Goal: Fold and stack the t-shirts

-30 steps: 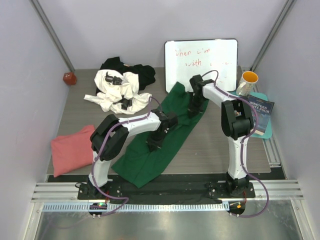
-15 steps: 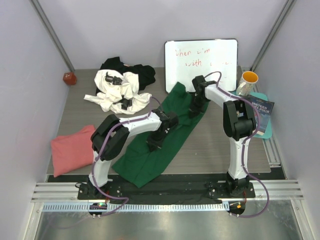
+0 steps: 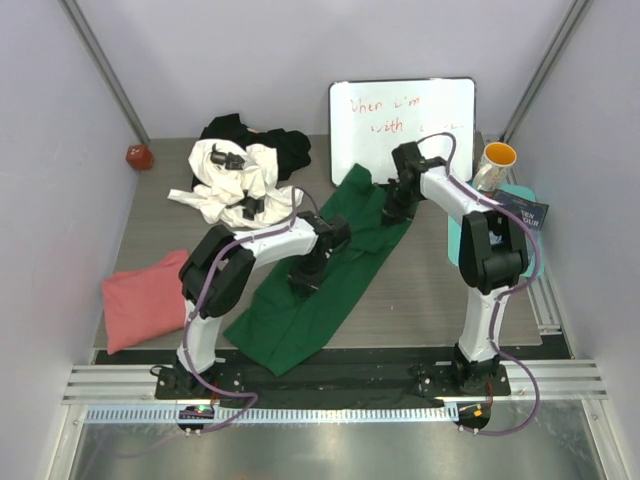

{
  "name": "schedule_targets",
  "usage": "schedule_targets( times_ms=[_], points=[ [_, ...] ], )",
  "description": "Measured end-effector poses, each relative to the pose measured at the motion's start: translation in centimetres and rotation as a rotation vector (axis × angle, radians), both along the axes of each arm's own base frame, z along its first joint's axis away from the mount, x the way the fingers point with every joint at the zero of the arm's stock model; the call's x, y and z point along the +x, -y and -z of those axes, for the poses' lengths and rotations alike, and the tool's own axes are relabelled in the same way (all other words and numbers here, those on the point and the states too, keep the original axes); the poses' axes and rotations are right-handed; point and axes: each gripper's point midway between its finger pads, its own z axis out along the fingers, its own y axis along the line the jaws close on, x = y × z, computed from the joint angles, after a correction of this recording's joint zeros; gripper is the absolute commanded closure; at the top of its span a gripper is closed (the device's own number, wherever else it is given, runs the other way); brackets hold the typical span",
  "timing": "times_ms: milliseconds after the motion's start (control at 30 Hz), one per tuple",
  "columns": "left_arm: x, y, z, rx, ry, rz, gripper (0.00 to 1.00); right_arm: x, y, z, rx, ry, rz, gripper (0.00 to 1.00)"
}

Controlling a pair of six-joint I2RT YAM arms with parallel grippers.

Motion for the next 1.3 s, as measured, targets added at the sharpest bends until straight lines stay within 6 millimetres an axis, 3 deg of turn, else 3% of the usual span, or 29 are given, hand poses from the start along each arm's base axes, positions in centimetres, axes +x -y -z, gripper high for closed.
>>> schedule_targets(
  times_ms=[100, 233, 333, 400, 467, 533, 633, 733, 800, 867, 1000, 1300],
  points=[
    [1.2, -0.8, -0.4, -0.002, 0.022, -0.033, 0.75, 0.5, -0.1, -4.0, 0.025, 0.101, -0.006, 0.77],
    [3.3, -1.4, -2.5, -0.052, 0.081, -0.088, 0.62, 0.5, -0.7, -11.2, 0.094, 0.276, -0.029, 0.75],
    [5.4, -2.4, -5.8, -0.134, 0.175, -0.155, 0.52, -1.1, -2.2, -15.6, 0.183, 0.387, -0.077, 0.73],
    [6.5, -3.7, -8.0, -0.192, 0.25, -0.208, 0.52, -3.4, -3.3, -16.3, 0.237, 0.409, -0.113, 0.71],
    [7.1, -5.4, -9.3, -0.231, 0.305, -0.261, 0.5, -6.2, -4.5, -15.3, 0.281, 0.394, -0.158, 0.7],
    [6.7, -7.7, -9.7, -0.238, 0.323, -0.321, 0.49, -9.6, -5.6, -12.7, 0.316, 0.326, -0.197, 0.69],
    [5.5, -10.4, -8.0, -0.214, 0.296, -0.389, 0.44, -15.0, -6.7, -7.4, 0.349, 0.167, -0.237, 0.64],
    [3.5, -11.0, -5.9, -0.191, 0.225, -0.392, 0.43, -18.6, -7.7, -5.1, 0.366, 0.085, -0.264, 0.62],
    [2.7, -11.1, -5.3, -0.188, 0.196, -0.39, 0.44, -20.4, -8.3, -4.8, 0.389, 0.07, -0.285, 0.61],
    [2.2, -11.1, -4.9, -0.188, 0.18, -0.386, 0.43, -21.9, -9.0, -5.1, 0.423, 0.071, -0.304, 0.56],
    [1.3, -11.1, -4.4, -0.195, 0.151, -0.383, 0.44, -24.0, -10.2, -5.4, 0.482, 0.073, -0.337, 0.56],
    [-0.8, -11.0, -3.1, -0.202, 0.072, -0.386, 0.44, -27.7, -10.8, -2.2, 0.482, -0.046, -0.333, 0.54]
  ],
)
